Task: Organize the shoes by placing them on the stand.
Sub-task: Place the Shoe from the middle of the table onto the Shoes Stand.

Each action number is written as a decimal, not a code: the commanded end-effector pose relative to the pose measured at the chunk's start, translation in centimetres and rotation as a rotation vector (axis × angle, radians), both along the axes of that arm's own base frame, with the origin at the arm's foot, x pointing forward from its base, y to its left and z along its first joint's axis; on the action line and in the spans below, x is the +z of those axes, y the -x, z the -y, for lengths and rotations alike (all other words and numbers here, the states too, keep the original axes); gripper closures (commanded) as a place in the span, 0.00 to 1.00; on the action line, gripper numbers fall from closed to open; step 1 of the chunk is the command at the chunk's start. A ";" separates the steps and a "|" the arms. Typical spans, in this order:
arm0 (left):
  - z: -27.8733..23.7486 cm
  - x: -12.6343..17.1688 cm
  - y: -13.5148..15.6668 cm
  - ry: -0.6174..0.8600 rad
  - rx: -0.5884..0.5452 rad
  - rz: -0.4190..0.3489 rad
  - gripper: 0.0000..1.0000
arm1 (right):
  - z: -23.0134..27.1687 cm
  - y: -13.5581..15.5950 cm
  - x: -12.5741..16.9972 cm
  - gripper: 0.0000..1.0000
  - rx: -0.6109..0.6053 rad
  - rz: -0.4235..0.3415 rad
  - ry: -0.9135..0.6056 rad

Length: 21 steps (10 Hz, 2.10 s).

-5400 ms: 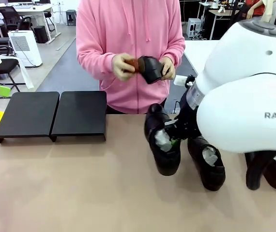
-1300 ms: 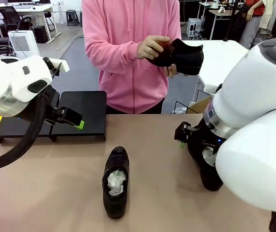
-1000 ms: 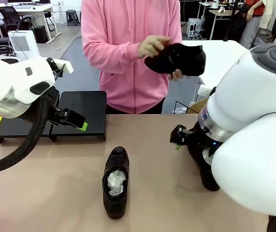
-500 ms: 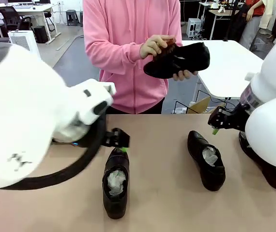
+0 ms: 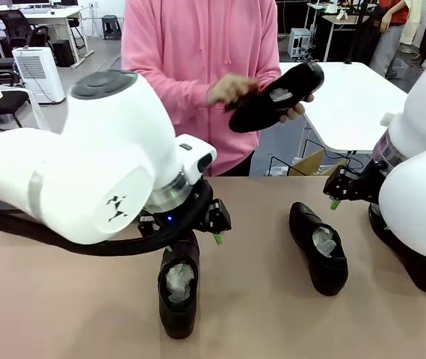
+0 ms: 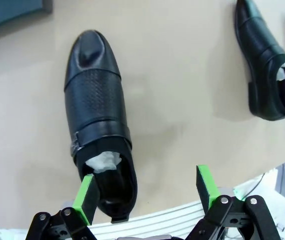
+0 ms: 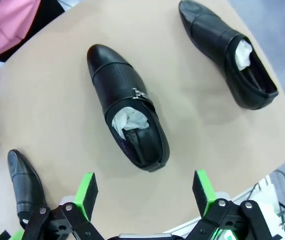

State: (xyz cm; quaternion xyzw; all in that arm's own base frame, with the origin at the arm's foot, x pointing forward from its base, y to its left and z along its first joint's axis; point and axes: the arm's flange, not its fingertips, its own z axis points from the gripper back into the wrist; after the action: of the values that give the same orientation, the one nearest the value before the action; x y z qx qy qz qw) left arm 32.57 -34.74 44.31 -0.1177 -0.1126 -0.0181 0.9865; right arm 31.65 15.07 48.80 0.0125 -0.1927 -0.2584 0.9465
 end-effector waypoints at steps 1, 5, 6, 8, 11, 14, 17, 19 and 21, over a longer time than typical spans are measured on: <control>2.2 -0.5 0.0 -0.046 -0.006 -0.028 0.00 | 0.0 0.0 0.1 0.00 0.006 0.006 -0.003; 4.1 -4.1 -0.9 -0.137 0.030 -0.170 0.00 | 0.0 0.0 0.1 0.00 0.006 0.006 -0.003; 4.4 -4.5 -1.0 -0.130 0.035 -0.187 0.00 | 0.0 0.0 0.1 0.00 0.006 0.006 -0.003; 4.9 -5.5 -1.5 -0.118 0.040 -0.207 0.00 | 0.0 0.0 0.1 0.00 0.006 0.006 -0.003; 4.6 -7.1 -2.4 -0.147 0.074 -0.219 0.00 | 0.0 0.0 0.1 0.00 0.006 0.006 -0.003; 4.2 -8.6 -3.2 -0.178 0.104 -0.211 0.00 | 0.0 0.0 0.1 0.00 0.006 0.006 -0.003; 3.9 -9.4 -3.7 -0.180 0.077 -0.232 0.21 | 0.0 0.0 0.1 0.00 0.006 0.006 -0.003; 3.7 -9.5 -4.0 -0.210 0.090 -0.227 0.57 | 0.0 0.0 0.1 0.00 0.006 0.006 -0.003; 3.5 -9.6 -3.9 -0.206 0.093 -0.233 0.94 | 0.0 0.0 0.1 0.00 0.006 0.006 -0.003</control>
State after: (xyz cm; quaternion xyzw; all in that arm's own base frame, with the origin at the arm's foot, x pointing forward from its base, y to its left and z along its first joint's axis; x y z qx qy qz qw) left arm 36.22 -37.94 34.72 -0.0240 0.0047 0.0245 0.9994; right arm 31.63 15.08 48.84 0.0128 -0.1934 -0.2582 0.9464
